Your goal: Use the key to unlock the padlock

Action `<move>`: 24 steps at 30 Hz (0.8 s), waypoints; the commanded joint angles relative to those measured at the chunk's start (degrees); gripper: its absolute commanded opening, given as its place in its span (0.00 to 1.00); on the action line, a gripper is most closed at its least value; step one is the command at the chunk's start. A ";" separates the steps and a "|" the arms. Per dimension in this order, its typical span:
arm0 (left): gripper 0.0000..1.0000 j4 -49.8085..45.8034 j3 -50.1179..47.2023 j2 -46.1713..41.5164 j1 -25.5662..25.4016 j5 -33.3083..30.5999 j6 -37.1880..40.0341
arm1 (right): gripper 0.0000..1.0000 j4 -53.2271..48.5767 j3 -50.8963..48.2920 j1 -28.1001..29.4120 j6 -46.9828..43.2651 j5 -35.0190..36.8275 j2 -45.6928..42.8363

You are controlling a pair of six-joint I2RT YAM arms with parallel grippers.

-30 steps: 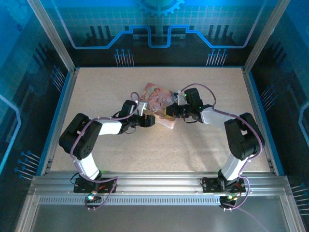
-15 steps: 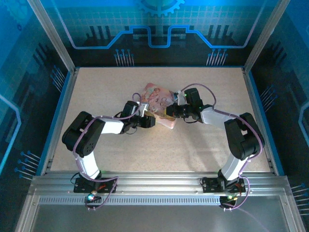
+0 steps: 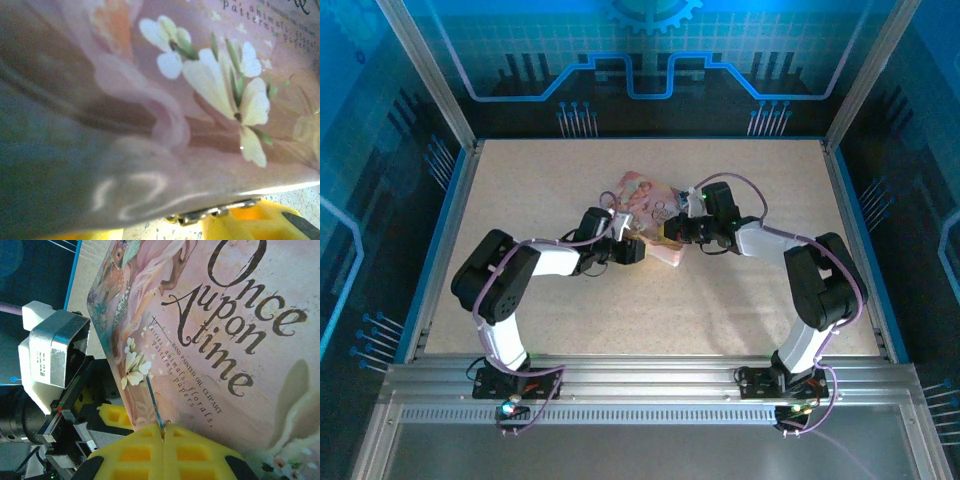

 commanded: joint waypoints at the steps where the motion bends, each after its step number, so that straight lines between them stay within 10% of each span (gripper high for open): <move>1: 0.43 -0.27 1.47 0.77 -0.72 0.50 1.60 | 0.00 -2.46 -1.09 1.10 -0.90 0.62 2.58; 24: 0.38 5.19 0.00 1.13 -1.20 -1.18 -2.60 | 0.00 -2.14 -1.50 1.18 -0.81 0.48 2.31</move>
